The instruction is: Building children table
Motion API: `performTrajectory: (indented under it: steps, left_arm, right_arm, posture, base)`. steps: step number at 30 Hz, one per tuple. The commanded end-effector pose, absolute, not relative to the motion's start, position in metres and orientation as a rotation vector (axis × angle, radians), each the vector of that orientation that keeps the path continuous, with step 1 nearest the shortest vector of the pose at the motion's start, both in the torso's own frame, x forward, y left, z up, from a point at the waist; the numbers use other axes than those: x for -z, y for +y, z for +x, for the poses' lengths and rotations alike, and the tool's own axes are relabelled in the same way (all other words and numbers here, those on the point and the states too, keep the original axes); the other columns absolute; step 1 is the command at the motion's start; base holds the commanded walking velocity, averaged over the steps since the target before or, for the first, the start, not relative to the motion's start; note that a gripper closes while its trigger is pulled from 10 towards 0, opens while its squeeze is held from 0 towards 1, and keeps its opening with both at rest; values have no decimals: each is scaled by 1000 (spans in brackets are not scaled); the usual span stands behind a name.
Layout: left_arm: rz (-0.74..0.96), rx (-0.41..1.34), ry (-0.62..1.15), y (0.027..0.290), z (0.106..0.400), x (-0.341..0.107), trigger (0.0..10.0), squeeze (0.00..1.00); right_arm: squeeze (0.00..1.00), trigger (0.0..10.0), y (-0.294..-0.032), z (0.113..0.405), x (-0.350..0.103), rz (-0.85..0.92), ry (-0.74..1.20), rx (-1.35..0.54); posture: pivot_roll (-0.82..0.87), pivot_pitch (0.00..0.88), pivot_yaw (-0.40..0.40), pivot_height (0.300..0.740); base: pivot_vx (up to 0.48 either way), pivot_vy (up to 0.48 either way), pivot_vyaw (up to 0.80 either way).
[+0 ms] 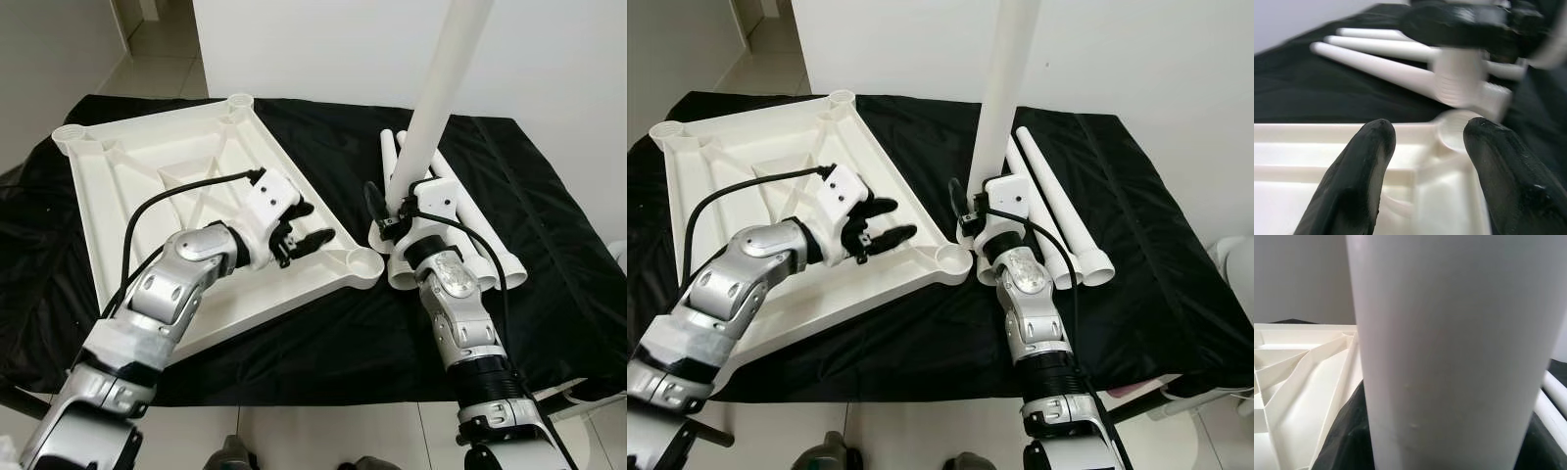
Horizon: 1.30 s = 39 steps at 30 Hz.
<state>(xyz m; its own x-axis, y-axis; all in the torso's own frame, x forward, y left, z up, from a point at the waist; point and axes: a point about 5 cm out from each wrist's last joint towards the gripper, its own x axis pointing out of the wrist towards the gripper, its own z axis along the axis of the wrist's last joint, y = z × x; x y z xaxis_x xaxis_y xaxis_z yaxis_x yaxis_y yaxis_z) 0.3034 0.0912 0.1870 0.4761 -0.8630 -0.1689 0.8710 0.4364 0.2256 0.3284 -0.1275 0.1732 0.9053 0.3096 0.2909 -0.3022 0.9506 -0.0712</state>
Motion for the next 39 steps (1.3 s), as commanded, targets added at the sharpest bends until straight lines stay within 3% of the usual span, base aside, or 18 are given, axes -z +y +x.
performTrajectory:
  steps: [1, 7, 22, 39]
  left_arm:
    - [305, 1223, 42, 86, 290, -185, 10000, 0]
    - [310, 1317, 90, 88, 275, -180, 10000, 0]
    - [273, 1276, 113, 88, 269, -172, 10000, 0]
    - [249, 1277, 119, 82, 265, -174, 10000, 0]
  right_arm:
    - [0, 10000, -125, 328, -171, -3, -312, -344]
    - [0, 10000, -119, 330, -163, 42, -290, -397]
    - [0, 10000, -120, 322, -123, 51, -150, -429]
    - [0, 10000, -122, 309, -99, -81, -88, -542]
  posture:
    - [99, 0, -67, 740]
    - [117, 0, -79, 740]
    - [141, 0, -111, 740]
    - [120, 21, -89, 740]
  base:
    - [0, 0, 0]
    - [0, 0, 0]
    - [0, 0, 0]
    - [0, 0, 0]
